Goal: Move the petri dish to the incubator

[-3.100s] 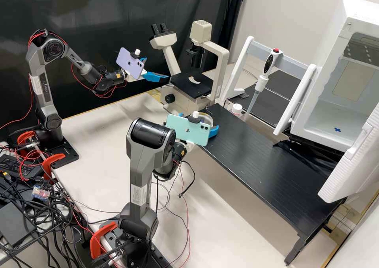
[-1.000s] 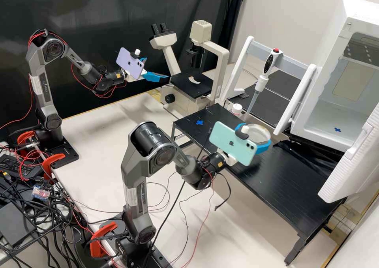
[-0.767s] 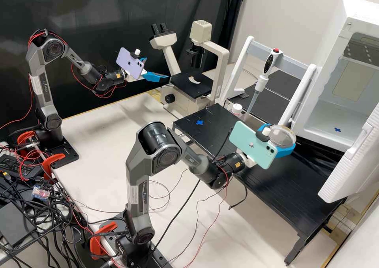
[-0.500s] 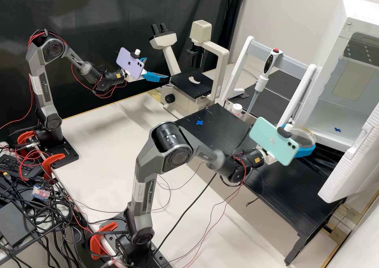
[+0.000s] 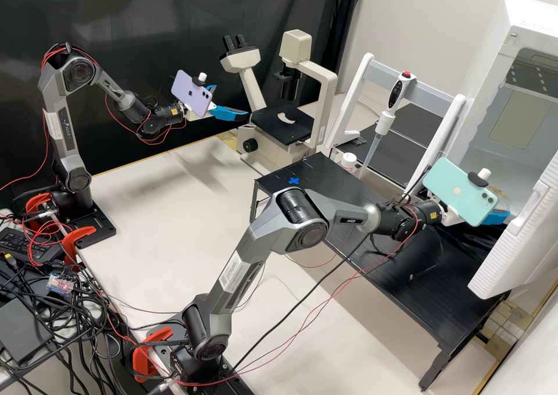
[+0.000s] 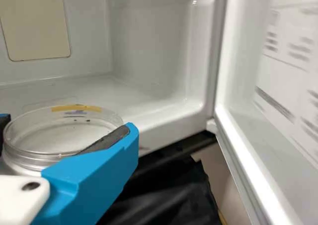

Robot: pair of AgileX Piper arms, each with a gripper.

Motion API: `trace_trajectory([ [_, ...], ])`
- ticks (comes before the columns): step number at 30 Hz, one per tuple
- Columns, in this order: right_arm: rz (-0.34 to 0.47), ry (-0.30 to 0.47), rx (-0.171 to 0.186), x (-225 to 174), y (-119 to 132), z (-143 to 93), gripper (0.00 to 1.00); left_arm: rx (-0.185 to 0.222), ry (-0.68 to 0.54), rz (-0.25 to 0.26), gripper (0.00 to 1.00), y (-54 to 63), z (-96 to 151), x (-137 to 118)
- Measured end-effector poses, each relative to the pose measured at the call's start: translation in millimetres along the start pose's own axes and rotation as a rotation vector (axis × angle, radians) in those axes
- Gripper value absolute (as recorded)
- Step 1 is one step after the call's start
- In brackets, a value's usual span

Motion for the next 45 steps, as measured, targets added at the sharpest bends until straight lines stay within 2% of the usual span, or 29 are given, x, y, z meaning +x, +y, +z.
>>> trace_trajectory([
  [8,-0.006,-0.023,-0.018,34.0,-5.2,-9.5,0.0,0.0,0.0,0.0,1.0,0.0,0.0,0.0],
  [13,0.009,-0.038,-0.049,46.4,-6.5,-8.2,0.0,0.0,0.0,0.0,1.0,0.0,0.0,0.0],
  [16,0.017,-0.047,-0.05,50.4,-8.4,-8.2,0.0,0.0,0.0,0.0,1.0,0.0,0.0,0.0],
  [17,0.019,-0.052,-0.04,51.4,-8.5,-7.5,1.0,0.0,0.0,0.0,1.0,0.0,0.0,0.0],
  [18,0.02,-0.053,-0.05,52.0,-8.9,-8.4,1.0,0.0,0.0,0.0,1.0,0.0,0.0,0.0],
  [26,0.019,-0.076,-0.061,54.7,-11.7,-4.9,1.0,0.0,0.0,0.0,1.0,0.0,0.0,0.0],
  [27,0.017,-0.074,-0.072,54.7,-12.3,-5.6,1.0,0.0,0.0,0.0,1.0,0.0,0.0,0.0],
  [36,0.016,-0.057,-0.066,52.1,-26.1,3.8,1.0,0.0,0.0,0.0,1.0,0.0,0.0,0.0],
  [39,0.018,-0.043,-0.05,46.3,-27.1,3.9,1.0,0.0,0.0,0.0,1.0,0.0,0.0,0.0],
  [45,0.028,-0.011,-0.058,25.9,-18.1,4.8,1.0,0.0,0.0,0.0,1.0,0.0,0.0,0.0],
])
